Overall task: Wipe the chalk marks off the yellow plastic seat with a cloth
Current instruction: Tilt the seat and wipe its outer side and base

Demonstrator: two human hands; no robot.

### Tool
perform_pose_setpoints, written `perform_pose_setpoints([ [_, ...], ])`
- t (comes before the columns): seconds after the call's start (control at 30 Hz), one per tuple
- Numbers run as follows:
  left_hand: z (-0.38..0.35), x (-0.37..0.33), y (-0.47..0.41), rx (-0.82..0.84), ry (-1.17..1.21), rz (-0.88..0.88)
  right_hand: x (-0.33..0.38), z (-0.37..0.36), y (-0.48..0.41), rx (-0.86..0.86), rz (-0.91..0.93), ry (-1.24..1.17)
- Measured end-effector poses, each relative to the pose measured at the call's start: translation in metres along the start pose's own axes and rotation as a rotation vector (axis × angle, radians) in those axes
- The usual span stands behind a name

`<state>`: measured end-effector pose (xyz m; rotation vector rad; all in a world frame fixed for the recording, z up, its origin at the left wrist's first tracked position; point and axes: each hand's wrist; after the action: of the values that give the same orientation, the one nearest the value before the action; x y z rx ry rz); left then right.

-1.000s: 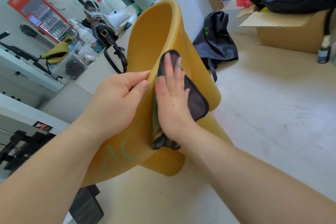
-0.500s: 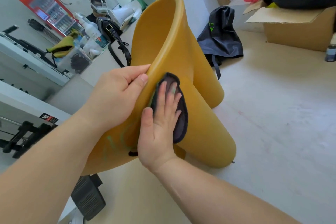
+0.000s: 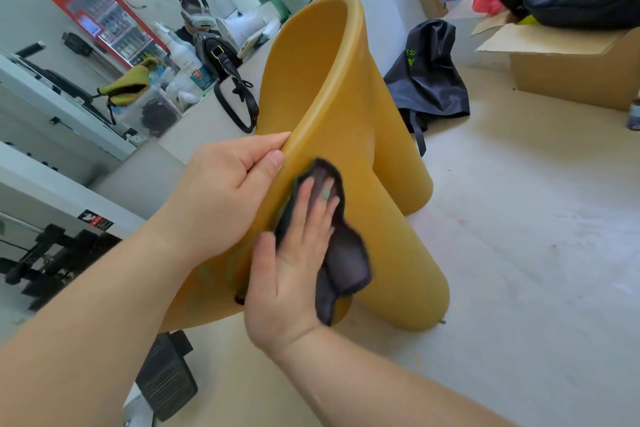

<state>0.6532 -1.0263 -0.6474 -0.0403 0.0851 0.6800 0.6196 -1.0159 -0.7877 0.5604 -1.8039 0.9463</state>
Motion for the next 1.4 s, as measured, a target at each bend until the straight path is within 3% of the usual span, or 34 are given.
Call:
perform_pose_setpoints([
  [0.17, 0.001, 0.004, 0.001, -0.003, -0.017, -0.003, -0.007, 0.021, -0.042, -0.053, -0.063, 0.033],
  [0.33, 0.0, 0.003, 0.001, 0.027, -0.024, 0.001, -0.026, 0.076, -0.121, -0.063, -0.293, -0.094],
  [0.57, 0.0, 0.003, 0.001, 0.008, -0.001, -0.002, -0.059, 0.027, -0.028, -0.128, -0.087, 0.131],
  [0.67, 0.0, 0.001, 0.001, 0.01, 0.01, 0.023, -0.103, 0.04, -0.024, -0.2, -0.158, 0.211],
  [0.8, -0.001, 0.0, 0.002, 0.01, -0.016, 0.046, -0.101, 0.046, -0.036, -0.316, -0.366, 0.104],
  [0.87, -0.001, -0.002, 0.004, 0.001, -0.029, 0.049, -0.077, 0.038, -0.041, -0.316, -0.291, 0.145],
  [0.93, 0.0, -0.003, 0.004, -0.005, -0.033, 0.046, -0.056, 0.021, -0.043, -0.25, -0.079, 0.184],
  [1.0, 0.001, -0.006, 0.004, -0.002, -0.026, 0.045, -0.058, 0.016, -0.042, -0.22, -0.021, 0.189],
  [1.17, -0.001, -0.008, 0.005, -0.005, 0.006, 0.048, -0.144, 0.051, -0.017, -0.363, -0.456, 0.143],
  [1.27, -0.002, -0.008, 0.004, -0.006, -0.009, 0.048, -0.151, 0.058, -0.016, -0.394, -0.686, 0.011],
  [1.33, -0.001, -0.01, 0.004, -0.009, -0.036, 0.026, -0.125, 0.047, -0.022, -0.381, -0.65, 0.019],
  [1.4, -0.001, -0.015, 0.001, -0.015, -0.076, 0.007, -0.092, 0.026, -0.024, -0.347, -0.498, 0.065],
])
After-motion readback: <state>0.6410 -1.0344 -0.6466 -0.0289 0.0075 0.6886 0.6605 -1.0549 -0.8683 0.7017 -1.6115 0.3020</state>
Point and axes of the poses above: each hand's wrist, its own y-axis away from the middle knuckle, its own z-axis out of the back of the hand, x = y × z, and after that the axes turned 13 degrees about x, right-handed
